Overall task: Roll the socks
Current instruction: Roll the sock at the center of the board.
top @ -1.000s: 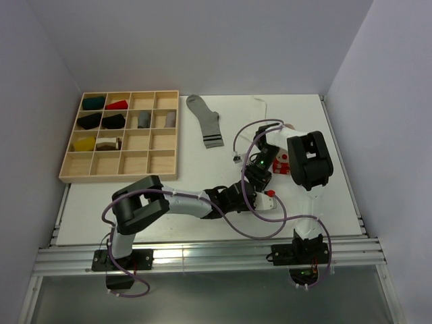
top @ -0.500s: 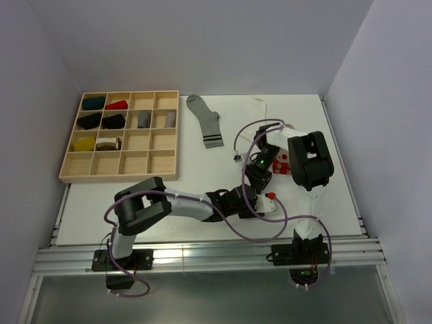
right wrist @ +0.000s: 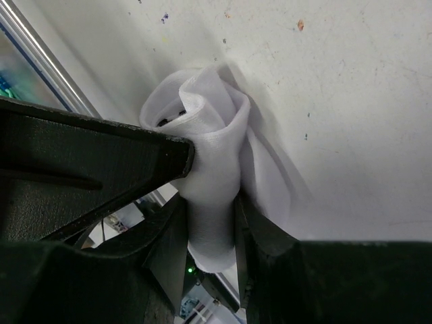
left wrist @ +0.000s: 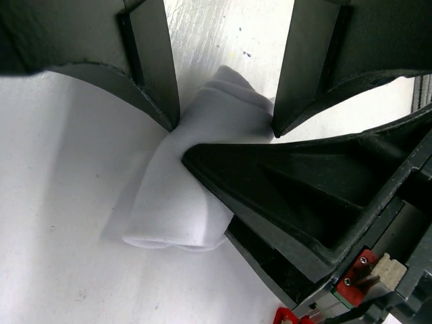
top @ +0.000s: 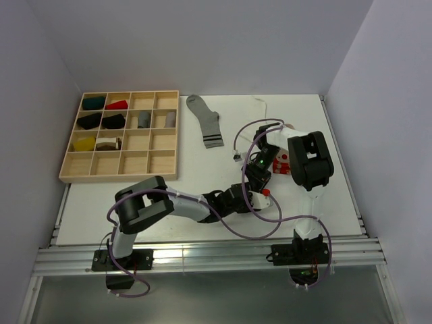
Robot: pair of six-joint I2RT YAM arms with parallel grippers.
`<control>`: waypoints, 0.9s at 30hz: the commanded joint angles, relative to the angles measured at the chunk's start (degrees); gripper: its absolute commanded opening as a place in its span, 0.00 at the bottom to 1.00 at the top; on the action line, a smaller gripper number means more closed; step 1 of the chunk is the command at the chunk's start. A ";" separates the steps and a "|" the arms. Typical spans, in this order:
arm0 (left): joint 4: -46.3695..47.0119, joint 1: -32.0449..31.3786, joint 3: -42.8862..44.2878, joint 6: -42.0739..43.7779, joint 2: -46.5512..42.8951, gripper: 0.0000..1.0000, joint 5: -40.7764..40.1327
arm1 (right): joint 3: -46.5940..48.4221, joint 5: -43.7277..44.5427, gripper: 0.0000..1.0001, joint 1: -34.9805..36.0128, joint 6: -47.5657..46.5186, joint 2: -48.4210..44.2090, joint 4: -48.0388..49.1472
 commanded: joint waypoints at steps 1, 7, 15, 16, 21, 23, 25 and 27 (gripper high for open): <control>-3.46 2.28 -0.58 0.38 0.15 0.62 0.78 | -0.30 2.03 0.24 0.46 -1.26 0.95 4.74; -9.51 2.19 2.22 0.12 1.02 0.59 7.73 | 0.14 2.38 0.23 0.46 -0.91 1.21 4.82; -20.76 2.54 8.11 -2.34 5.24 0.36 13.36 | -0.56 2.20 0.25 0.46 -1.00 0.69 5.08; -21.55 2.72 8.46 -2.69 5.42 0.33 14.58 | -0.65 2.29 0.25 0.46 -1.09 0.69 5.26; -25.42 3.86 10.49 -3.83 6.30 0.18 17.40 | -0.83 1.94 0.36 -0.15 0.58 -1.07 7.28; -25.60 4.21 11.10 -4.18 6.30 0.12 19.41 | -1.00 1.24 0.42 -0.85 0.41 -3.08 7.72; -28.41 5.00 11.72 -4.62 6.39 0.09 21.18 | -1.70 0.98 0.46 -1.64 1.19 -5.89 9.74; -28.77 5.44 11.98 -4.71 6.39 0.08 22.15 | -2.23 0.19 0.49 -2.43 1.72 -7.92 10.79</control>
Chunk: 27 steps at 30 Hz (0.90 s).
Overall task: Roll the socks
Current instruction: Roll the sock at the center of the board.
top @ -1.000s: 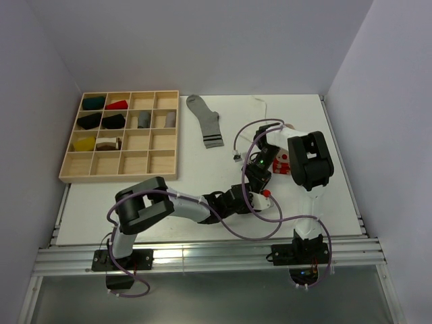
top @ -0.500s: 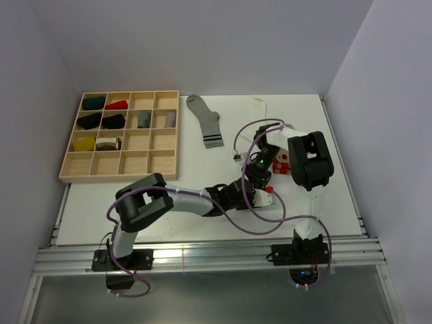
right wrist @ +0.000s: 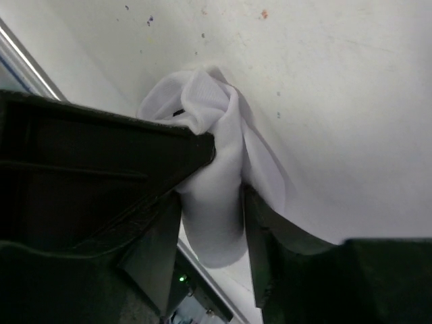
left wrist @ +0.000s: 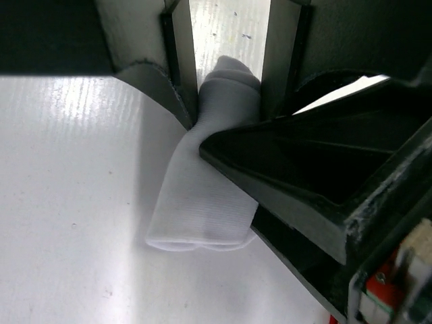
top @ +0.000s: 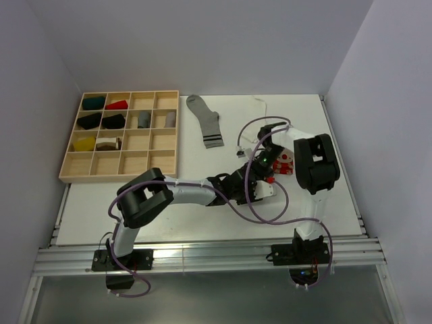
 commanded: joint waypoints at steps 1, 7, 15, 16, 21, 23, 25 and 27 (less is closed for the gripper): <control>-8.75 0.74 -0.24 -2.79 4.09 0.07 6.68 | -0.64 -0.71 0.51 -1.41 0.72 -5.48 8.20; -11.21 1.01 0.38 -3.06 3.92 0.06 8.61 | -1.34 -1.42 0.56 -5.54 3.09 -10.49 11.01; -14.54 2.15 0.99 -3.41 2.60 0.05 10.37 | -0.90 -4.75 0.56 -12.74 5.21 -14.09 13.03; -15.25 2.32 1.87 -3.75 2.60 0.05 10.72 | -0.90 -5.11 0.56 -13.53 5.38 -14.53 13.12; -20.51 3.99 4.15 -5.33 2.51 0.05 14.93 | -2.83 -7.39 0.54 -18.02 5.38 -18.75 15.75; -21.32 4.96 4.77 -5.60 2.25 0.05 15.81 | -4.24 -8.80 0.55 -19.51 4.94 -20.95 16.11; -22.19 5.31 4.95 -6.13 1.90 0.05 16.96 | -5.20 -10.02 0.54 -20.39 3.46 -22.78 15.93; -23.60 6.10 5.65 -6.48 1.81 0.06 19.40 | -7.40 -11.61 0.54 -20.92 3.10 -24.46 17.15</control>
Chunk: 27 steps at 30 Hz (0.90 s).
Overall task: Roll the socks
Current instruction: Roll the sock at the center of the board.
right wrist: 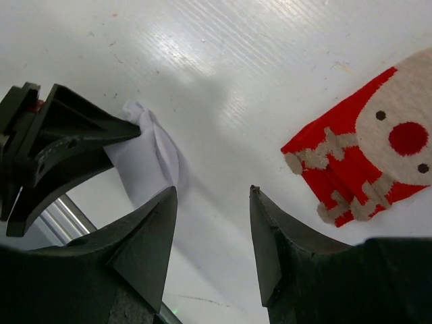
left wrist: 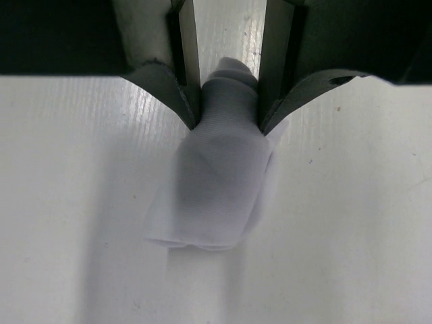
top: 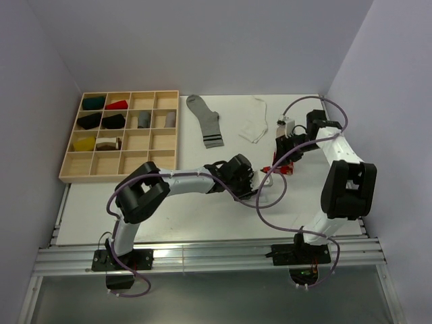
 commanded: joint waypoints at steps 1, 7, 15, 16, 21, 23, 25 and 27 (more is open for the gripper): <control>-12.21 1.12 0.10 -2.94 1.22 0.05 6.06 | -2.88 -4.36 0.54 -0.79 -2.19 -4.46 2.41; -16.26 2.62 2.12 -4.17 1.83 0.05 9.23 | -9.21 -6.38 0.54 -1.67 -5.09 -13.42 4.69; -21.80 5.60 7.48 -7.07 6.40 0.05 14.76 | -18.09 -9.72 0.56 -2.91 -12.65 -25.29 4.09; -22.32 5.78 8.36 -7.68 6.75 0.06 15.21 | -18.53 -10.16 0.56 -2.99 -15.96 -26.96 3.30; -23.20 7.01 9.68 -8.57 8.07 0.06 18.11 | -22.40 -12.52 0.55 -3.61 -25.81 -32.41 -2.93; -23.55 7.62 10.30 -8.65 8.77 0.06 18.55 | -24.23 -13.58 0.57 -3.52 -32.07 -36.70 -5.14; -23.91 7.89 10.91 -8.83 9.30 0.06 19.34 | -25.82 -13.41 0.61 -3.43 -33.39 -39.70 -4.62; -24.17 8.07 11.18 -8.83 9.92 0.06 19.43 | -28.28 -11.67 0.62 -2.30 -33.23 -44.09 -2.52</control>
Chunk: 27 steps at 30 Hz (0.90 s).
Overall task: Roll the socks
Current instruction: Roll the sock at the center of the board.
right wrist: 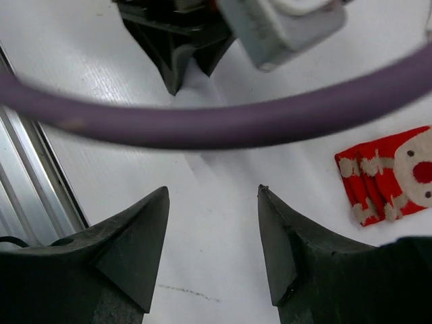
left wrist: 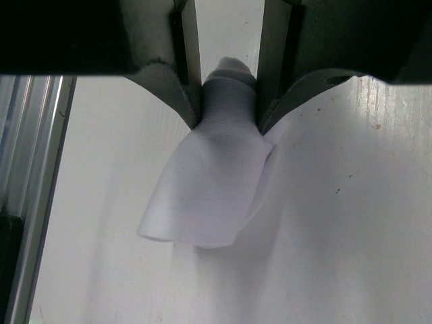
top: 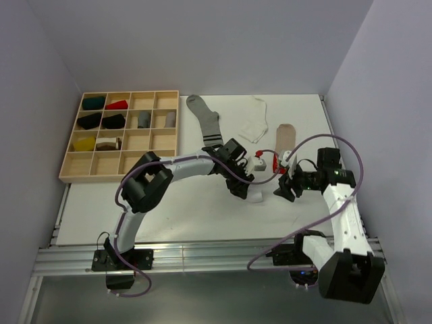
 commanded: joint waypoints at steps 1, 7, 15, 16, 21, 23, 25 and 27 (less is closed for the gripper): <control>-7.14 0.20 -0.19 -0.90 3.97 0.06 0.22 | -2.71 -0.42 0.64 1.53 -6.10 -6.34 0.07; -7.15 0.20 -0.10 -0.98 5.21 0.06 0.04 | -8.42 9.14 0.66 12.66 -0.41 -10.30 9.20; -7.14 0.20 -0.10 -1.25 5.82 0.06 -0.13 | -13.00 17.68 0.67 23.41 3.83 -8.46 20.18; -7.06 0.20 -0.27 -1.34 5.82 0.06 -0.14 | -13.18 18.04 0.67 23.86 4.26 -8.28 20.81; -7.06 0.11 -0.10 -1.42 6.26 0.06 0.39 | -15.28 22.07 0.68 28.07 5.32 -7.59 25.55; -6.97 0.11 -0.10 -1.51 6.35 0.06 0.39 | -15.81 23.22 0.68 29.39 5.24 -6.53 26.08; -6.97 0.11 -0.10 -1.51 6.52 0.06 0.65 | -16.25 24.98 0.68 31.06 4.98 -5.21 27.23; -6.88 0.11 -0.10 -1.60 6.70 0.06 0.74 | -16.69 25.51 0.68 31.94 5.06 -4.86 28.97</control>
